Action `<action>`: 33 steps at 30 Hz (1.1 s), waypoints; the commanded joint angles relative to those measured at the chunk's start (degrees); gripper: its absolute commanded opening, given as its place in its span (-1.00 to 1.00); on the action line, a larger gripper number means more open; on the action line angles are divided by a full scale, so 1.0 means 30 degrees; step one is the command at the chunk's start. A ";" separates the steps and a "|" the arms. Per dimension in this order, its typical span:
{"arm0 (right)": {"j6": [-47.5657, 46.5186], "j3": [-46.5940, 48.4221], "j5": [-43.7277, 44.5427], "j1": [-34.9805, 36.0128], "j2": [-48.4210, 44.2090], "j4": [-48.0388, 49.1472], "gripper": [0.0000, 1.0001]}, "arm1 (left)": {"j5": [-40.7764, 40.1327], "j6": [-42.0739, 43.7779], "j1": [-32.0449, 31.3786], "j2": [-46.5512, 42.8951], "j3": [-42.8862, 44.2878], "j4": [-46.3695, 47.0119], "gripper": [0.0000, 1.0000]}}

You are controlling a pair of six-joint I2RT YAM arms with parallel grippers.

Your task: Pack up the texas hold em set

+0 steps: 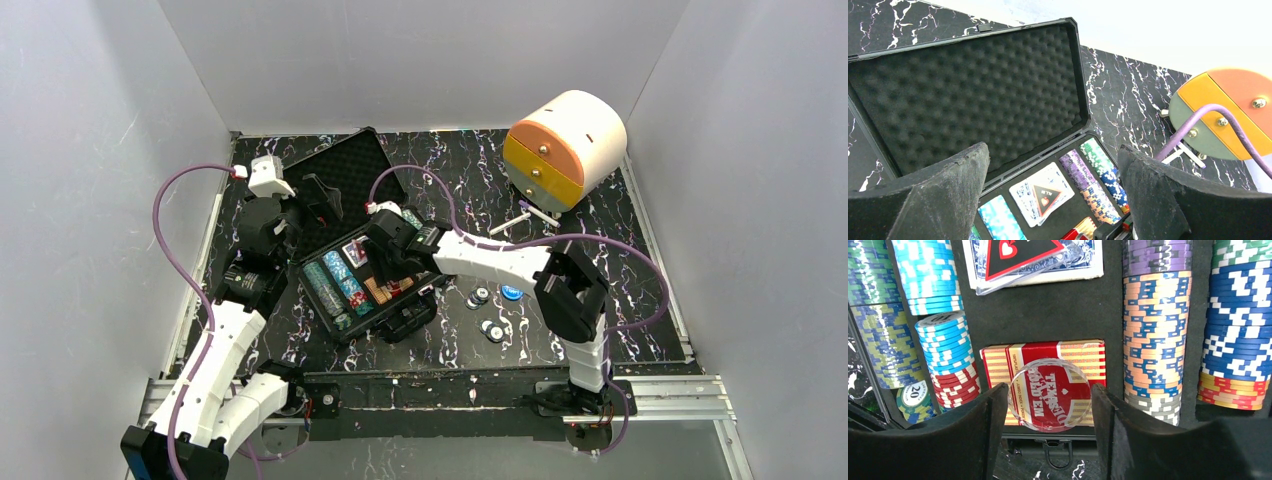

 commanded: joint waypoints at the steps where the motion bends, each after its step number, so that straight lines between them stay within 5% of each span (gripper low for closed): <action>1: 0.0169 0.1187 -0.0025 0.0040 0.0348 -0.0597 0.46 | 0.0037 0.0227 0.0113 -0.0505 -0.0182 0.0409 0.96; 11: 0.0182 -0.0055 0.3150 -0.0349 -0.3602 -0.0115 0.64 | -0.0145 0.0241 0.0111 -0.0459 -0.0163 0.0321 0.96; 18: 0.1475 -0.5097 0.8358 -0.2513 -0.8427 0.0131 0.73 | -0.0030 0.0212 0.0104 -0.0432 -0.0167 0.0324 0.96; 26: 0.5130 -1.0129 0.7452 -0.7006 -1.1936 -0.1670 0.77 | -0.0006 0.0197 0.0109 -0.0271 -0.0189 0.0321 0.96; 33: 0.7113 -1.2923 0.5799 -1.0351 -1.1803 -0.2434 0.97 | 0.0064 0.0153 0.0099 -0.0118 -0.0182 0.0332 0.96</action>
